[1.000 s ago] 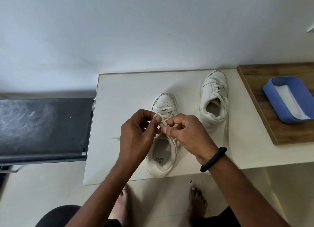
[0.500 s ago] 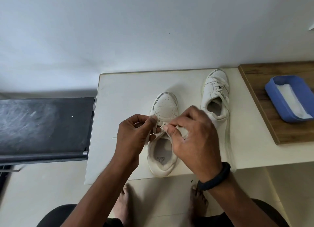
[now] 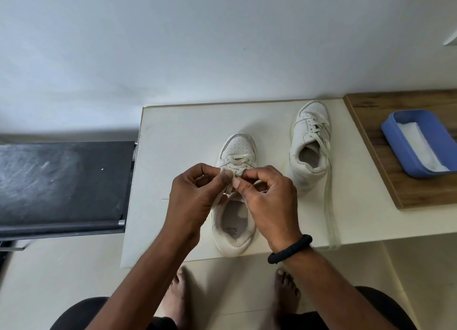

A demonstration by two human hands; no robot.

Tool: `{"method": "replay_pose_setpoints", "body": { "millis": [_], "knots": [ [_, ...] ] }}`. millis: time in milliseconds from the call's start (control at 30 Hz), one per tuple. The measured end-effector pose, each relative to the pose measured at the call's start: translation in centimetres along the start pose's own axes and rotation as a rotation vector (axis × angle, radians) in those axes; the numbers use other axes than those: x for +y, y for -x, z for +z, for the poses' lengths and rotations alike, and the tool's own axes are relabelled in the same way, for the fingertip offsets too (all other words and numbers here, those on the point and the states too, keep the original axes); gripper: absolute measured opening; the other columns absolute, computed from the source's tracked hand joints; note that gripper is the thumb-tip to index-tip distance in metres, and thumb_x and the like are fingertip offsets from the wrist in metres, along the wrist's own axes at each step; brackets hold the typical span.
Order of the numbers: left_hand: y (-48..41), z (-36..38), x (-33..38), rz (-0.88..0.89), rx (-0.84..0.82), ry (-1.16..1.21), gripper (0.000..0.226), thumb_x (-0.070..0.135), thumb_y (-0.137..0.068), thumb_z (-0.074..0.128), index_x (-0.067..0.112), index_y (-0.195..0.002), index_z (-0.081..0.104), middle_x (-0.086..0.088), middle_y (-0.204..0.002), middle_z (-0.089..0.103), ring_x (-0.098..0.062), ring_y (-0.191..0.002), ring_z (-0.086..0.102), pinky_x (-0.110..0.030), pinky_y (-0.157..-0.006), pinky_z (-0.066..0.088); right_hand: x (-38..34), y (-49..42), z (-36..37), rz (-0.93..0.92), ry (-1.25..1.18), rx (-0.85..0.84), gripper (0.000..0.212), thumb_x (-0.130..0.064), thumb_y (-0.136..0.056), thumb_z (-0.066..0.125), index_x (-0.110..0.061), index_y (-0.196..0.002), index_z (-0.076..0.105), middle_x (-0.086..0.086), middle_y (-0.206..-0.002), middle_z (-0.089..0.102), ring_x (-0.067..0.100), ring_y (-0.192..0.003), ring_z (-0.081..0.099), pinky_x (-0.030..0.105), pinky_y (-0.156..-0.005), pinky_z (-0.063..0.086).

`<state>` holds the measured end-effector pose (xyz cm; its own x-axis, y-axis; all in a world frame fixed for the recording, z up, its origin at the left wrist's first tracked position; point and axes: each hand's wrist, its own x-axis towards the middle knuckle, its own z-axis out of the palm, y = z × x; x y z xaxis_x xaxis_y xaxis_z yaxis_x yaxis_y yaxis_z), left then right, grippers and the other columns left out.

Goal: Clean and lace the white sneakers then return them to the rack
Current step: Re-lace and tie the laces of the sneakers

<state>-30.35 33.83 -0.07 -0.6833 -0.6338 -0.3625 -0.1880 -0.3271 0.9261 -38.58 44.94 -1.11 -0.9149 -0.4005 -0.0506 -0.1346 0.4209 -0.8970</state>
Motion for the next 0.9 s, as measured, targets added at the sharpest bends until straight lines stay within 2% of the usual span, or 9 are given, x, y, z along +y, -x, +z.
{"method": "replay_pose_setpoints", "body": {
  "millis": [67,167,267,400,467,733,900],
  "knots": [
    [0.0,-0.1,0.0,-0.011,0.002,0.008,0.017,0.018,-0.087,0.076,0.004,-0.083,0.068,-0.022,-0.088,0.075,-0.031,-0.078,0.07,-0.04,-0.075,0.056,0.0,-0.1,-0.1,0.027,-0.085,0.012,0.006,-0.023,-0.081,0.082,-0.024,-0.085,0.077,-0.009,-0.089,0.072,0.005,-0.077,0.068,0.019,-0.07,0.054],
    [0.1,0.0,0.0,-0.014,0.007,-0.001,0.018,0.019,-0.087,0.076,0.002,-0.085,0.068,-0.02,-0.087,0.075,-0.029,-0.079,0.07,-0.04,-0.075,0.056,-0.1,-0.6,-0.7,0.05,-0.122,-0.001,0.007,-0.02,-0.083,0.08,-0.026,-0.082,0.076,-0.007,-0.088,0.074,0.006,-0.076,0.068,0.028,-0.073,0.057],
    [-0.1,-0.2,-0.2,-0.048,0.029,0.028,0.018,0.018,-0.089,0.073,0.001,-0.085,0.07,-0.019,-0.092,0.074,-0.023,-0.085,0.069,-0.04,-0.075,0.057,-0.2,-1.0,-1.8,0.004,-0.012,-0.075,0.003,-0.02,-0.083,0.077,-0.022,-0.083,0.075,-0.007,-0.084,0.073,0.007,-0.072,0.066,0.025,-0.069,0.056],
    [-0.7,-1.1,-0.3,-0.102,0.062,0.053,0.011,0.013,-0.091,0.067,0.008,-0.081,0.068,-0.012,-0.098,0.077,-0.021,-0.095,0.072,-0.035,-0.073,0.054,-0.2,-1.3,-4.1,-0.153,0.228,-0.084,0.007,-0.019,-0.082,0.069,-0.021,-0.075,0.067,-0.009,-0.075,0.068,0.007,-0.066,0.063,0.016,-0.061,0.046],
    [-0.8,-1.4,-0.3,-0.105,0.061,0.015,0.011,0.014,-0.09,0.067,0.007,-0.082,0.068,-0.013,-0.096,0.077,-0.021,-0.094,0.073,-0.034,-0.074,0.053,0.0,-1.3,-5.1,-0.124,0.271,-0.123,0.01,-0.02,-0.082,0.069,-0.022,-0.073,0.066,-0.011,-0.068,0.065,0.005,-0.061,0.06,0.009,-0.056,0.039],
    [-1.3,-2.9,-1.0,-0.112,0.133,-0.193,0.012,0.016,-0.087,0.069,0.01,-0.078,0.069,-0.009,-0.084,0.077,-0.02,-0.09,0.074,-0.042,-0.084,0.056,1.5,-1.1,-7.2,0.046,0.429,-0.211,0.013,-0.025,-0.083,0.069,-0.027,-0.071,0.067,-0.013,-0.064,0.066,0.0,-0.062,0.062,0.008,-0.053,0.041],
    [-1.5,-3.6,-1.6,-0.068,0.249,-0.326,0.011,0.013,-0.085,0.068,0.009,-0.075,0.069,-0.005,-0.074,0.076,-0.024,-0.086,0.074,-0.043,-0.077,0.06,1.4,-1.3,-7.9,0.072,0.549,-0.223,0.012,-0.026,-0.079,0.071,-0.027,-0.068,0.065,-0.011,-0.063,0.066,0.006,-0.063,0.063,0.029,-0.063,0.055]
  ]
}}
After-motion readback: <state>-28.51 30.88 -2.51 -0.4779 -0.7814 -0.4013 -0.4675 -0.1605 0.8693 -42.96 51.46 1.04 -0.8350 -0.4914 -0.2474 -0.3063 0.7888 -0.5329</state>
